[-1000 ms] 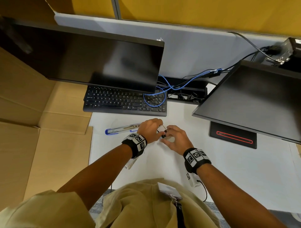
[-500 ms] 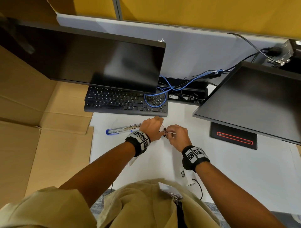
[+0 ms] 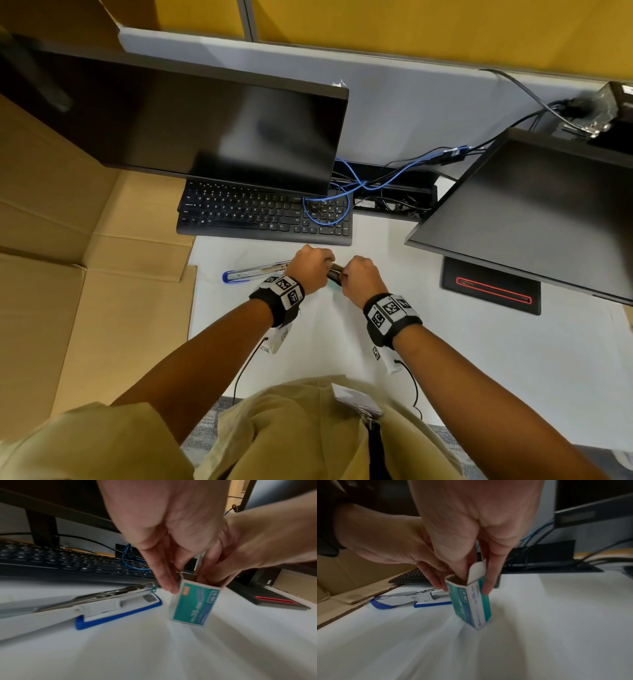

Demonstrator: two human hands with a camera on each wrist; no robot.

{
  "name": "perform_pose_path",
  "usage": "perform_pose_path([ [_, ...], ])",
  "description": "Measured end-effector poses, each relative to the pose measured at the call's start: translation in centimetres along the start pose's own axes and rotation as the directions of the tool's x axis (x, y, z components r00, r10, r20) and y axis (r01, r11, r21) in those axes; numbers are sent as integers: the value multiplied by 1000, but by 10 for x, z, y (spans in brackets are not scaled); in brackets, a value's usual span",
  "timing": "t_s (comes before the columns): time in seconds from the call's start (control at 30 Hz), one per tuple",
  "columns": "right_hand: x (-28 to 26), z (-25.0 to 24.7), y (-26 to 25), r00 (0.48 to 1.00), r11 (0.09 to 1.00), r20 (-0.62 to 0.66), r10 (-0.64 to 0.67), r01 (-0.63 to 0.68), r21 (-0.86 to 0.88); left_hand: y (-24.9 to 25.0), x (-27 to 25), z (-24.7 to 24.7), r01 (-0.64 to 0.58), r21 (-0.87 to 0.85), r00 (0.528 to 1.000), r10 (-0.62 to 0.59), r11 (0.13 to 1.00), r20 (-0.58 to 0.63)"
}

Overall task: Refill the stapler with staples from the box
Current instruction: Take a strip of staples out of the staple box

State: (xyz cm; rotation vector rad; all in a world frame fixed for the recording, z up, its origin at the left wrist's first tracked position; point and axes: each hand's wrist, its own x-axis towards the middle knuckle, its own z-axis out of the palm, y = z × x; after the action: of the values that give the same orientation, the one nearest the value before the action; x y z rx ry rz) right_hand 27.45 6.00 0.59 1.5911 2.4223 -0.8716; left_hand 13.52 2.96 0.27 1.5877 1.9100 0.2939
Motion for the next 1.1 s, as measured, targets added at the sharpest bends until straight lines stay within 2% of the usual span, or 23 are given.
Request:
perform_pose_path([
  [0.1,8,-3,-13,999,994,51,-13,19,-108,-5,-4,-6,-77,-79,996,81,994,45],
  [0.2,14,-2,-16,997,986,71,-37,48,-160,-8,-9,-8,-160,-84,977,170,984,126],
  [0.3,17,-1,-19,993,975,95,-70,88,-206,-11,-13,-2,-158,-92,977,170,983,133],
  [0.43,18,-1,-18,984,945,143,-105,144,-294,-7,-12,9,-129,-80,989,134,988,63],
  [0.73,14,-2,-18,970,921,183,-161,214,-325,-8,-12,13,-104,-91,994,107,990,22],
  [0.83,10,-4,-14,971,914,158,-178,223,-338,-13,-12,14,-142,-66,989,144,988,22],
  [0.93,7,-6,-7,983,934,105,-154,179,-309,-15,-13,16,-172,-47,985,172,984,4],
  [1.1,3,-5,10,993,983,1,-114,113,-142,-15,-10,18,-146,-14,989,145,989,-30],
])
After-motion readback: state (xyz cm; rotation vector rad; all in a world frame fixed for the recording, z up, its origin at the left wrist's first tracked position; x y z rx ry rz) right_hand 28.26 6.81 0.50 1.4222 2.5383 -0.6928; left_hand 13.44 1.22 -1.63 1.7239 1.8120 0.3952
